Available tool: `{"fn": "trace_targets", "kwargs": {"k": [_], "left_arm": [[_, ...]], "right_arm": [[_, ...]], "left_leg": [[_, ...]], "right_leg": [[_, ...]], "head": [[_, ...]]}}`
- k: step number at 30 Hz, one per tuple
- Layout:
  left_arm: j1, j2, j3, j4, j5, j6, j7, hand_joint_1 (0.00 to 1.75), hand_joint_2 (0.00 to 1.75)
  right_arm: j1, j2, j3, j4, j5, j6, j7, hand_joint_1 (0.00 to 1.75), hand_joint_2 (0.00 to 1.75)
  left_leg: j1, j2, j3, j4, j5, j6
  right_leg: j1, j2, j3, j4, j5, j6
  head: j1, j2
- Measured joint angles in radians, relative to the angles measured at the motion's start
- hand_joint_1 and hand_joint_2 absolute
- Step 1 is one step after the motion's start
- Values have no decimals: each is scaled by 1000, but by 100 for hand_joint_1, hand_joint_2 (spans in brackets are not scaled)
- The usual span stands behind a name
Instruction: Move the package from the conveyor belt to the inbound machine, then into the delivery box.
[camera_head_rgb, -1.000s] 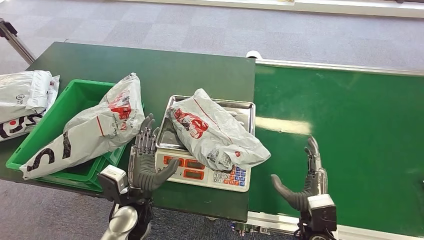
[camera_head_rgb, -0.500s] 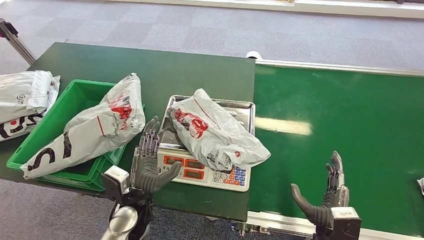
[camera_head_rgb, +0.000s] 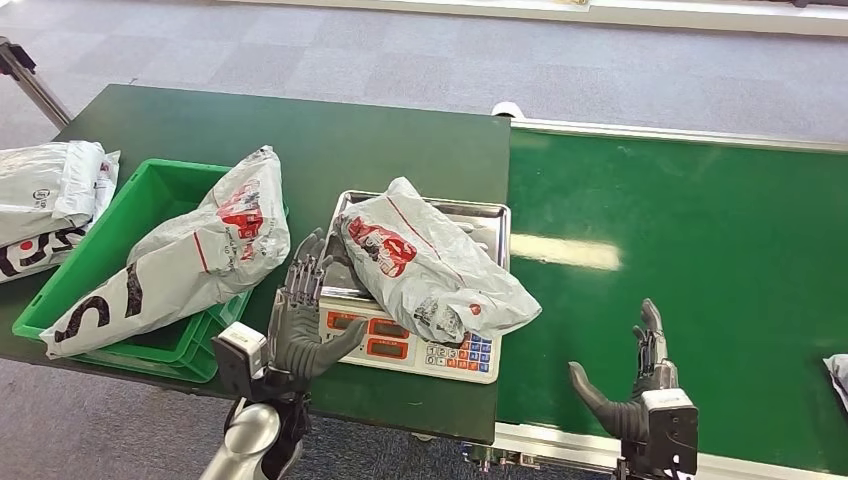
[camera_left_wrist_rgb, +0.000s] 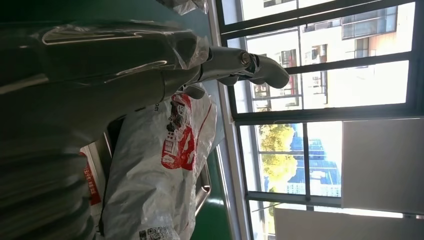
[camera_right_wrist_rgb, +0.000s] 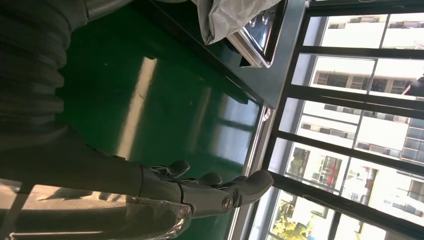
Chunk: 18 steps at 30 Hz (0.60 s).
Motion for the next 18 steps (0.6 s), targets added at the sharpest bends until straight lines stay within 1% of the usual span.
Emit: {"fn": "trace_targets", "kwargs": {"k": [4,11,18], "left_arm": [[0,0,6,1,-2,0,0,0,175],[0,0,15,1,-9,0,-3,0,175],[0,0,19,1,-16,0,-5,0,175]], "right_arm": [[-9,0,0,20,-12,10,7,0,175],[-29,0,0,59,-99,69,16,0,175],[-42,0,0,82,-107,77,16,0,175]], "left_leg": [[0,0,0,0,0,0],[0,0,0,0,0,0],[0,0,0,0,0,0]], "right_leg": [[0,0,0,0,0,0],[0,0,0,0,0,0],[0,0,0,0,0,0]], "head": [[0,0],[0,0],[0,0]]}}
